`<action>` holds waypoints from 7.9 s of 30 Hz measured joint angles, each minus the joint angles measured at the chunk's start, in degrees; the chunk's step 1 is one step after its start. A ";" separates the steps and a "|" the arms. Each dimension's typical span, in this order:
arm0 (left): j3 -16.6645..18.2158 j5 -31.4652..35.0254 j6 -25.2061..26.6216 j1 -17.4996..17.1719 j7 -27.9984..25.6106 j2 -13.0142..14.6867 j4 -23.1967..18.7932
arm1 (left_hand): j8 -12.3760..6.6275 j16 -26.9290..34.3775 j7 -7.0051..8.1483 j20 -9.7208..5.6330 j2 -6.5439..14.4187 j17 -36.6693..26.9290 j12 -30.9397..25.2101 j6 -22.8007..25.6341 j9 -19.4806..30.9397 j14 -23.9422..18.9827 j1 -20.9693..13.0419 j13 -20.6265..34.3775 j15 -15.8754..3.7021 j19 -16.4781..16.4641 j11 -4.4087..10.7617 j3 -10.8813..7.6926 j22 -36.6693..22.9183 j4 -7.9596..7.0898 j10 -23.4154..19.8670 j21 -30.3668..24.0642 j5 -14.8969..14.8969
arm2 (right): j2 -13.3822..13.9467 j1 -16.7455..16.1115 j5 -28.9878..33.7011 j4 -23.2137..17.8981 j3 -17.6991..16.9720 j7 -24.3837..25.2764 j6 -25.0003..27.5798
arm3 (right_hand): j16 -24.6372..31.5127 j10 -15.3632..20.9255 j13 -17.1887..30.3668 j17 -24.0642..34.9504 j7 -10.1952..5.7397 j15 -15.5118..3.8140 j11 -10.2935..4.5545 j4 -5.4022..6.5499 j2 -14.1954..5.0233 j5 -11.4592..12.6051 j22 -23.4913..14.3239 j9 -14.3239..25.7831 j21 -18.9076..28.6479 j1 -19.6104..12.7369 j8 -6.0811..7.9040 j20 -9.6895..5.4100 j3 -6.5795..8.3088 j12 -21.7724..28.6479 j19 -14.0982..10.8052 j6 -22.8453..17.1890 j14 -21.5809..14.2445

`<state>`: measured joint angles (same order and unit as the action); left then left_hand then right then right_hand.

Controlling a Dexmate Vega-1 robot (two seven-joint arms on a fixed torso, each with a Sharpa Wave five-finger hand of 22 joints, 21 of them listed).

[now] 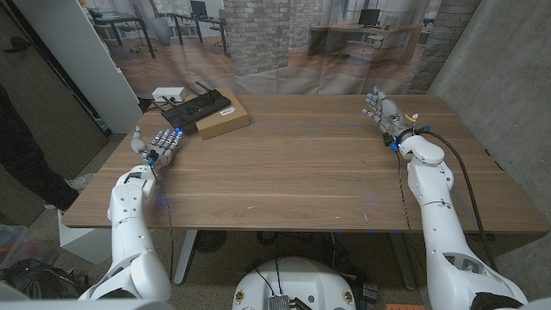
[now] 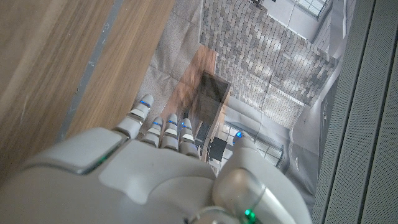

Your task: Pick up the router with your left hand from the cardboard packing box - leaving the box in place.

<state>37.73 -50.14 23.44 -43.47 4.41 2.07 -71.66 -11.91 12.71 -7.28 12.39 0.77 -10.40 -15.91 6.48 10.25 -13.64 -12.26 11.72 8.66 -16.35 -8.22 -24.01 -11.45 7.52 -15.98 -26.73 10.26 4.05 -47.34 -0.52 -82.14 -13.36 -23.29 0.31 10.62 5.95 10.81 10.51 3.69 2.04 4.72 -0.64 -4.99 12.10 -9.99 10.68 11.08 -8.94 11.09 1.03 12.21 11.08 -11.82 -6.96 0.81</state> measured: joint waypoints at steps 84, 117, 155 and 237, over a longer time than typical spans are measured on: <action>-3.04 10.31 3.00 13.94 -5.48 5.40 13.93 | 0.26 -0.43 -0.29 0.11 -3.59 0.01 0.07 3.58 0.00 -4.29 1.01 -0.07 -0.21 -4.43 -0.47 2.12 0.53 0.08 -4.99 0.28 0.38 | -0.36 -5.20 -0.75 -7.40 -3.61 -0.78 -0.93 | 0.45 1.75 -0.03 0.00 -0.41 0.31 0.50 0.18 0.52 0.45 0.00 0.13 0.44 1.15 0.45 0.20 -0.18 0.45 -1.26 -1.85 -1.60; -6.81 19.73 -3.80 31.07 -5.78 12.44 42.22 | -2.27 1.79 -1.40 -0.16 -6.29 0.00 -2.19 17.87 0.71 -19.54 -9.60 0.40 -4.22 -18.07 3.28 1.81 0.52 1.35 -18.54 -0.83 0.87 | -0.73 -5.53 -0.71 -7.16 -4.28 -0.54 -2.29 | 0.45 3.07 -0.04 -0.12 -0.62 0.10 0.39 0.18 0.52 0.45 0.12 0.11 0.44 1.15 0.45 0.21 -0.18 0.45 -1.85 -2.68 -2.57; 4.71 58.69 -1.91 40.49 -21.42 8.10 47.04 | -28.26 17.72 3.07 -9.69 -5.67 -19.86 -27.09 31.63 24.24 -51.07 -37.39 31.53 -17.62 -39.31 12.01 4.01 0.37 2.14 -34.78 -6.17 0.25 | 0.50 -5.82 -1.21 -7.04 -5.66 -2.23 -3.76 | 0.45 4.29 -0.04 -0.11 -0.93 0.10 0.39 -0.06 0.54 0.45 0.11 0.10 0.44 1.16 0.44 -0.01 -0.43 0.90 -2.47 -3.81 -3.20; -16.53 43.08 -8.63 23.52 -32.29 2.11 12.80 | -53.04 9.88 0.03 -18.94 -13.23 -25.37 -24.96 30.68 49.70 -55.93 -52.79 34.11 -17.97 -38.77 9.63 0.52 -0.52 -1.03 -35.98 -23.08 3.12 | -0.63 -7.11 -1.76 -8.25 -6.14 -2.56 -5.46 | 0.45 4.28 -0.04 -0.12 -0.93 0.10 0.39 -0.06 0.82 0.88 0.11 0.09 0.44 1.45 0.45 -0.31 -0.42 0.89 -2.77 -3.79 -3.18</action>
<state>21.20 -7.07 14.81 -19.95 -27.87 4.18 -58.86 -64.95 22.59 -7.24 -6.56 -12.46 -35.76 -40.87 37.16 59.94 -69.57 -65.05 45.83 -9.31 -55.12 1.41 -23.49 -11.97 6.48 -51.96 -49.81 13.39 3.42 -54.45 -2.28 -90.39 -19.50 -25.85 -5.14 11.07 10.23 10.77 10.39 2.76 2.14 5.11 -0.70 -4.17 12.98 -9.88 10.77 11.52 -7.49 11.53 0.72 11.78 11.98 -14.58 -10.75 -2.36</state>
